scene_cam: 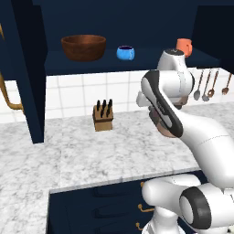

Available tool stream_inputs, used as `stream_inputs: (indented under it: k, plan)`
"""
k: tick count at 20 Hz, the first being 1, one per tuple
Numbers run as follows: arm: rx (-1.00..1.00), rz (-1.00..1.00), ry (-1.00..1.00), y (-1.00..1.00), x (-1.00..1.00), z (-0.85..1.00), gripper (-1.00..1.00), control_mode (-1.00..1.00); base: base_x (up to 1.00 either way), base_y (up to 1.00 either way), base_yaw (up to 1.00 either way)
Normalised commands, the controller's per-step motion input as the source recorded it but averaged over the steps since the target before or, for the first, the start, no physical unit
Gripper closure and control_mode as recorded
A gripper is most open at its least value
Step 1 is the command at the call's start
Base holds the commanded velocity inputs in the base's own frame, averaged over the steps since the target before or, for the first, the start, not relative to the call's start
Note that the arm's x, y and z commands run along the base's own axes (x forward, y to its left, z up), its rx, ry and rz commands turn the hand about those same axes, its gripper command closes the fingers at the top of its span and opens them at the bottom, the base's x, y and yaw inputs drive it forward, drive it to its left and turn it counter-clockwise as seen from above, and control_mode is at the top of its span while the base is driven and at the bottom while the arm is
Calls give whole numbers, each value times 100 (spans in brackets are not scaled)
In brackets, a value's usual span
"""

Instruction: Gather all objects into one cabinet and sort the glasses and bowls to opposite sides.

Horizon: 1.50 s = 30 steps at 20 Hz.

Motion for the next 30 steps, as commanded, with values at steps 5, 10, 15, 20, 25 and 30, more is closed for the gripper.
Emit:
stream_inputs:
  k: [5, 10, 15, 20, 25, 30]
  plan:
    - [0, 0, -1, 0, 0, -2, -100, -100, 0, 0, 0]
    - [0, 0, 0, 0, -6, -1, -100, -100, 0, 0, 0]
    - [-3, 0, -16, 0, -52, 6, -100, -100, 0, 0, 0]
    - [-12, 0, -35, 0, -84, 30, -100, -100, 0, 0, 0]
    - [3, -1, -32, -3, -82, 31, -100, -100, 0, 0, 0]
    - [6, 0, -33, -3, -84, 45, -100, -100, 0, 0, 0]
